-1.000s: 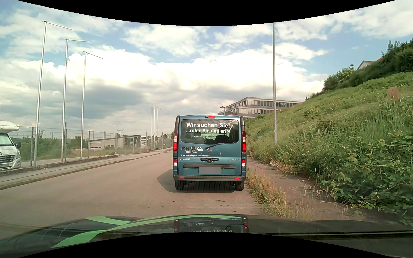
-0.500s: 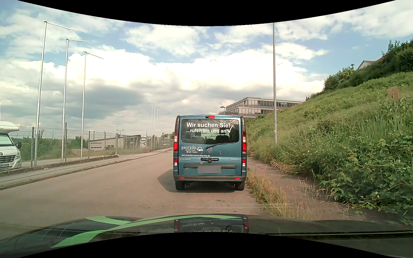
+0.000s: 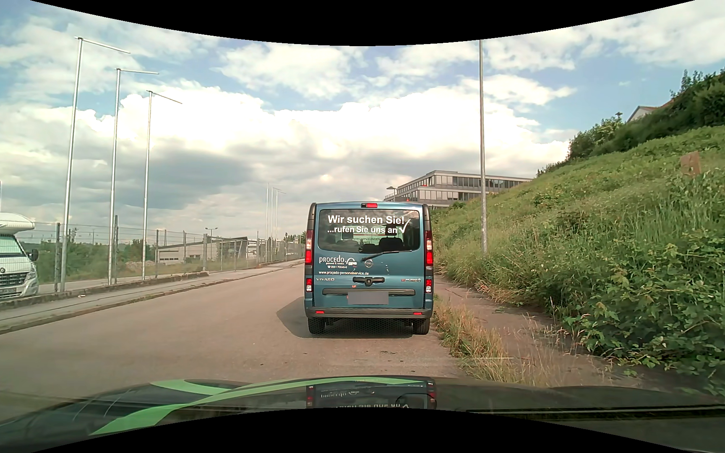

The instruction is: Follow the waypoints while adhering to traffic rules and regulations

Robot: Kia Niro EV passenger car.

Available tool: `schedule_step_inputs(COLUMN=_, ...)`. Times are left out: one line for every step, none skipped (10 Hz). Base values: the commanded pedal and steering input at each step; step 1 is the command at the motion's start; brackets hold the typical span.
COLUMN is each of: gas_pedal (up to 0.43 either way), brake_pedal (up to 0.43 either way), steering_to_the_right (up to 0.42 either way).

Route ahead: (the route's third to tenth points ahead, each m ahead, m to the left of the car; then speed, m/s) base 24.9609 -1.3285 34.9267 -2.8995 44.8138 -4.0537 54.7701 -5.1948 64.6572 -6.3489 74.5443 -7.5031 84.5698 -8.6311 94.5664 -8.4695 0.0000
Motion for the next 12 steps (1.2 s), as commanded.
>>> schedule_step_inputs(gas_pedal=0.0, brake_pedal=0.238, steering_to_the_right=-0.867)
schedule_step_inputs(gas_pedal=0.0, brake_pedal=0.244, steering_to_the_right=-0.884)
schedule_step_inputs(gas_pedal=0.0, brake_pedal=0.244, steering_to_the_right=-0.908)
schedule_step_inputs(gas_pedal=0.0, brake_pedal=0.244, steering_to_the_right=-0.93)
schedule_step_inputs(gas_pedal=0.0, brake_pedal=0.244, steering_to_the_right=-0.945)
schedule_step_inputs(gas_pedal=0.0, brake_pedal=0.25, steering_to_the_right=-0.954)
schedule_step_inputs(gas_pedal=0.0, brake_pedal=0.25, steering_to_the_right=-0.965)
schedule_step_inputs(gas_pedal=0.0, brake_pedal=0.25, steering_to_the_right=-0.97)
schedule_step_inputs(gas_pedal=0.0, brake_pedal=0.25, steering_to_the_right=-0.97)
schedule_step_inputs(gas_pedal=0.0, brake_pedal=0.232, steering_to_the_right=-0.97)
schedule_step_inputs(gas_pedal=0.0, brake_pedal=0.201, steering_to_the_right=-0.97)
schedule_step_inputs(gas_pedal=0.0, brake_pedal=0.171, steering_to_the_right=-0.97)
